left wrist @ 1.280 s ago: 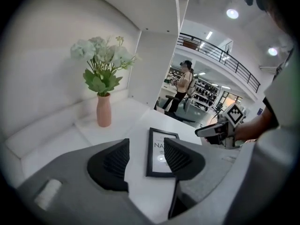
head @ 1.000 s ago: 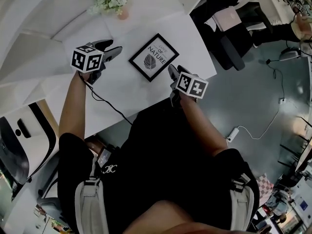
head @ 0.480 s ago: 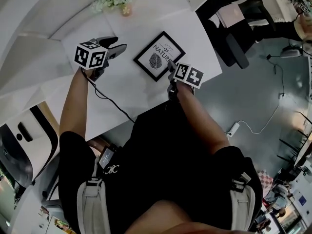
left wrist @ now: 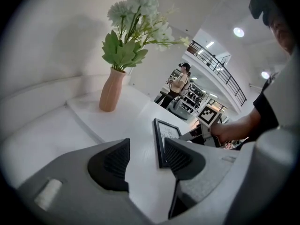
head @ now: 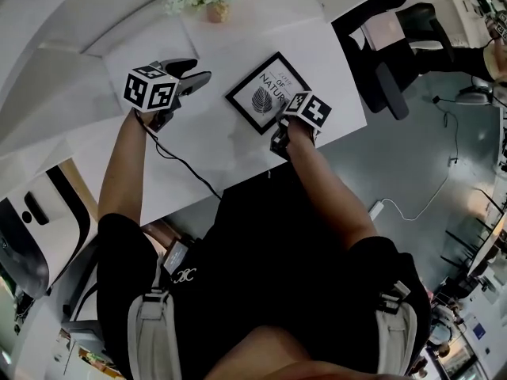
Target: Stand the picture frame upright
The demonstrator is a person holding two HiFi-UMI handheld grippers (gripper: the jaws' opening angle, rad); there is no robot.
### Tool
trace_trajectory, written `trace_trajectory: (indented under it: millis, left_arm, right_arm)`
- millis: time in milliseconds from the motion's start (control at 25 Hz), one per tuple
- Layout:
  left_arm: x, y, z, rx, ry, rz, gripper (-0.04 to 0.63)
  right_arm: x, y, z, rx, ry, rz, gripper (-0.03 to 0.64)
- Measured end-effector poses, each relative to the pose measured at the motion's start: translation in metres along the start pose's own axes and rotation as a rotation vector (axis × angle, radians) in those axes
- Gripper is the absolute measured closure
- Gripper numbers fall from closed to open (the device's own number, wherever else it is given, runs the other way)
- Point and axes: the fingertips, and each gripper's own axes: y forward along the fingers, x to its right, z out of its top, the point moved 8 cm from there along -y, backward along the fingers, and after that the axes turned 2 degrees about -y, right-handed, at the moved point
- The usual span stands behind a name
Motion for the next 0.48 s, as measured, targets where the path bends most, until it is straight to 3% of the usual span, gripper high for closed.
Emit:
trace_trajectory:
  millis: [240,480]
  left_arm:
    - [-0.003,0.004,-0.006,-0.017,-0.009,-0.002,0.360]
    - [0.001,0.010,-0.010,-0.023,-0.025,-0.014,0.360]
  right_arm:
    - [-0.007,0.006,0.011,-0.119,0.018,-0.025,0.483]
    - [0.001,0.006,0.012,-0.137,0.023,0.034,0.507]
